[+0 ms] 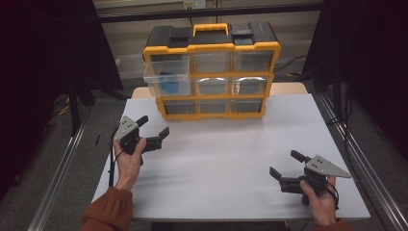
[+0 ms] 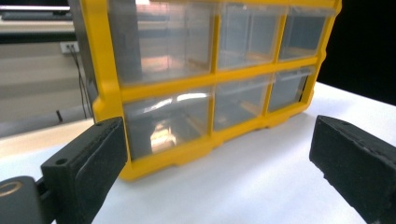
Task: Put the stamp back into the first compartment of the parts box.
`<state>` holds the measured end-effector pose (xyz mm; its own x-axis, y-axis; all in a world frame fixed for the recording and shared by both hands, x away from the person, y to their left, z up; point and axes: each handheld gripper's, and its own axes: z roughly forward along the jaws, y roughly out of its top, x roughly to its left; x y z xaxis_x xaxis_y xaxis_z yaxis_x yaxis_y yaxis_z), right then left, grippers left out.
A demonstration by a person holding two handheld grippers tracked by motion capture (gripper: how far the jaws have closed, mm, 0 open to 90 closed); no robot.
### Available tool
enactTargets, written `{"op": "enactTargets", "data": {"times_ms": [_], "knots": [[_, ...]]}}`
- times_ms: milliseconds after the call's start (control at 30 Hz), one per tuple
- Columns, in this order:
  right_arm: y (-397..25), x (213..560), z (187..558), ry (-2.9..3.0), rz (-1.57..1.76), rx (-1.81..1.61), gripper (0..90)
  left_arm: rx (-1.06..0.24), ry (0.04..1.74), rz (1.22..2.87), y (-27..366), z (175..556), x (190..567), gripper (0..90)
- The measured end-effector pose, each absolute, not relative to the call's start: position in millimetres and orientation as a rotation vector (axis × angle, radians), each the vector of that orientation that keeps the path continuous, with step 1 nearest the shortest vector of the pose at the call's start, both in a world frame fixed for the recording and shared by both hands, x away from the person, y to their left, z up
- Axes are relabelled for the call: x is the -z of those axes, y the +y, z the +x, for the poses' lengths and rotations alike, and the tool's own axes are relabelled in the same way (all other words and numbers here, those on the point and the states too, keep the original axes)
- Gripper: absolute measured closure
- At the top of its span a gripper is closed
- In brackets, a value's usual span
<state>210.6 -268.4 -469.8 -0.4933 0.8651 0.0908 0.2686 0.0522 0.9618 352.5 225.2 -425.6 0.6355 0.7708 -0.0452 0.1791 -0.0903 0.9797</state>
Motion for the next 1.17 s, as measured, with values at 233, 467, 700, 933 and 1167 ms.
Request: {"op": "enactTargets", "data": {"times_ms": [233,467,700,933,1167], "knots": [[-269.1,469.9,210.4,1.790,1.150,-1.461,0.4,-0.619,0.831,1.598,241.4,328.9,434.6,3.8],[-270.0,469.4,208.8,1.781,1.152,-1.457,0.4,-0.636,0.849,1.586,254.1,299.7,444.8,3.6],[-271.5,469.3,208.1,1.779,1.155,-1.456,0.3,-0.638,0.860,1.585,267.8,282.2,448.4,3.5],[-274.2,469.5,207.3,1.757,1.173,-1.439,0.5,-0.655,0.880,1.567,272.8,258.8,447.5,5.1],[-274.2,470.5,209.2,1.755,1.173,-1.435,0.4,-0.651,0.857,1.626,270.4,262.8,453.3,4.5]]}}
